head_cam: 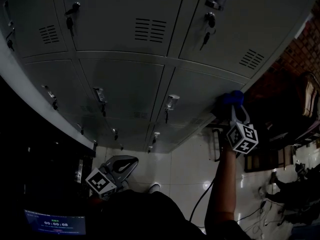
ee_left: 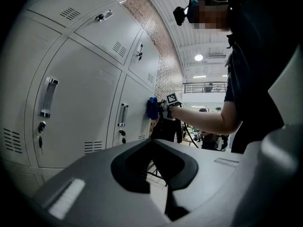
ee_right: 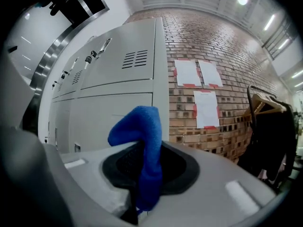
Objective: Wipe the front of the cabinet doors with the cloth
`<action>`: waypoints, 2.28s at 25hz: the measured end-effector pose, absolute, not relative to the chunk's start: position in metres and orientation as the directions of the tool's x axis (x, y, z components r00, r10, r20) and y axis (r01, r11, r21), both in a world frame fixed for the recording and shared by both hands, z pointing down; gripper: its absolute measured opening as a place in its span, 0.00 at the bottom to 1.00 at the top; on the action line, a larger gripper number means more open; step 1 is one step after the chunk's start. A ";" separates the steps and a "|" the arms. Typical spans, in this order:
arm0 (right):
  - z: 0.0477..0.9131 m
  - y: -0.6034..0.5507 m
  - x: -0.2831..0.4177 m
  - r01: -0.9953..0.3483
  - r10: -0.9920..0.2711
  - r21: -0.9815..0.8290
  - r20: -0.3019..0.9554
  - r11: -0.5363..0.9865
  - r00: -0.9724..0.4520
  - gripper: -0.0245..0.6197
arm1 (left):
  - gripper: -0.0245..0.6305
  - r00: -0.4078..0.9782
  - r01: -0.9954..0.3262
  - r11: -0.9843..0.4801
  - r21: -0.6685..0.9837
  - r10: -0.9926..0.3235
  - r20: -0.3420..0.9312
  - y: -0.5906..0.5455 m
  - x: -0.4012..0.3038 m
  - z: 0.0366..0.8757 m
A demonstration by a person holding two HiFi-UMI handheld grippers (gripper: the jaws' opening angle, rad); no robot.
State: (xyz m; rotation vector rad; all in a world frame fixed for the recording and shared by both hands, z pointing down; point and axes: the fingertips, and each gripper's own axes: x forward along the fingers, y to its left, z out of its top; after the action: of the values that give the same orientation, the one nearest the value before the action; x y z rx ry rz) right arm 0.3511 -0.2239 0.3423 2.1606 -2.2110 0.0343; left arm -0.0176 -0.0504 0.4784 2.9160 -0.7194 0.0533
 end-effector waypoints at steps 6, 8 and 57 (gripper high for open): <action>0.345 -0.208 0.311 -0.996 -0.996 0.023 0.025 0.082 -0.081 0.15 | 0.04 0.879 -0.477 -0.869 0.132 -0.472 0.070 -0.043 -0.029 0.475; 0.350 -0.205 0.287 -0.993 -0.993 0.009 0.025 0.119 -0.119 0.15 | 0.04 0.872 -0.489 -0.863 0.127 -0.483 0.081 -0.042 -0.037 0.480; 0.417 -0.238 0.271 -0.982 -0.973 0.016 0.140 0.187 -0.183 0.15 | 0.04 0.866 -0.501 -0.854 0.141 -0.492 0.096 -0.046 -0.030 0.484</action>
State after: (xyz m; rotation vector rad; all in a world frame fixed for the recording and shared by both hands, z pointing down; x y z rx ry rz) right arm 0.2709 -0.2381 0.4168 1.9276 -2.3255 0.1171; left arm -0.0298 -0.0457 0.4844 2.8774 -0.7705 0.0843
